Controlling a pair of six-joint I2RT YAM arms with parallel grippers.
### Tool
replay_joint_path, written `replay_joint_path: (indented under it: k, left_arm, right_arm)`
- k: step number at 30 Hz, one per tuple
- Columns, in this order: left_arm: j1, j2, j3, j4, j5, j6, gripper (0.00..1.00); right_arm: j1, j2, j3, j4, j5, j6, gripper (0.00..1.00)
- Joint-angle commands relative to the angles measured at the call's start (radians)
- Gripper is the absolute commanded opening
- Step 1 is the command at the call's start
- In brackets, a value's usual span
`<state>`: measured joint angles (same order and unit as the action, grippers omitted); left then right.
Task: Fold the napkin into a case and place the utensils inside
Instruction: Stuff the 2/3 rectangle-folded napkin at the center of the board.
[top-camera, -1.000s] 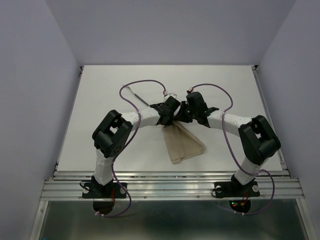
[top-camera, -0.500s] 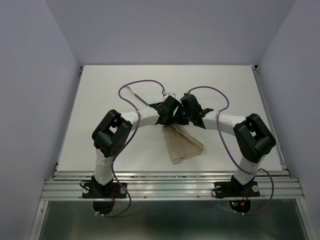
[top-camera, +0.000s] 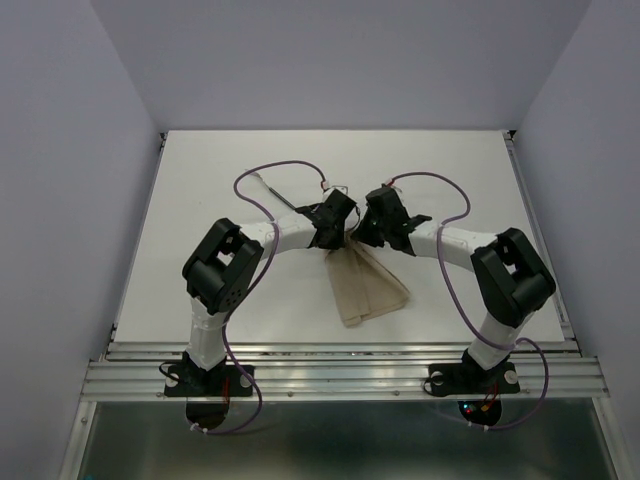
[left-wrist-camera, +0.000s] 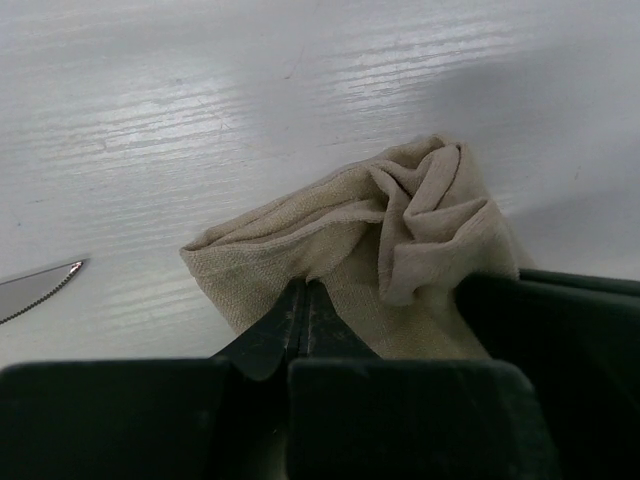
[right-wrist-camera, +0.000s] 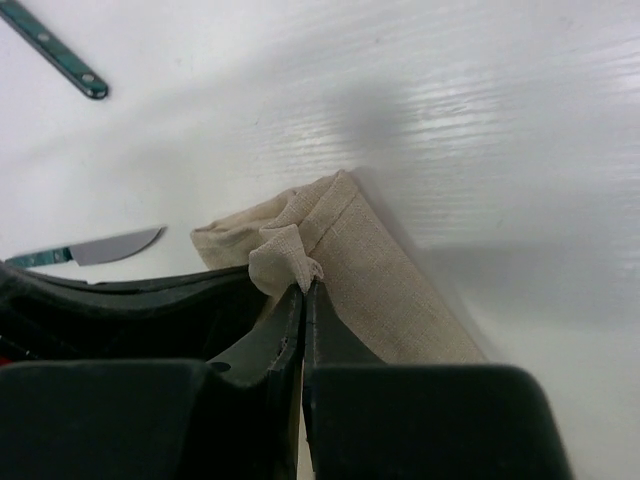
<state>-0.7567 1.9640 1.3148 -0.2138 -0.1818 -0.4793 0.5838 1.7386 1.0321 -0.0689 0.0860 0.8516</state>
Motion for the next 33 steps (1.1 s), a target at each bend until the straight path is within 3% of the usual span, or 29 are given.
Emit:
replay_joint_path:
  k: [1,13,14,19,23,33]
  left_arm:
    - [0.002,-0.025,-0.005,0.008,0.038,-0.031,0.00]
    - [0.002,-0.014,-0.008,0.016,0.062,-0.030,0.00]
    - [0.002,-0.013,-0.006,0.016,0.067,-0.030,0.00]
    - [0.000,-0.002,0.006,0.011,0.067,-0.028,0.00]
    - [0.000,0.006,0.012,0.008,0.070,-0.028,0.00]
    - [0.002,0.016,0.027,0.002,0.070,-0.027,0.00]
  right_arm:
    - [-0.024,-0.033,-0.004,0.003,0.077,0.027,0.01]
    - [-0.154,-0.016,0.003,-0.008,0.123,-0.063,0.03]
    - [-0.168,-0.013,0.006,-0.008,0.106,-0.091,0.14]
    - [-0.188,-0.005,0.028,-0.017,0.041,-0.183,0.45]
    - [-0.226,-0.011,0.034,-0.023,-0.038,-0.268,0.56]
    - [-0.257,0.079,0.083,-0.098,-0.271,-0.424,0.52]
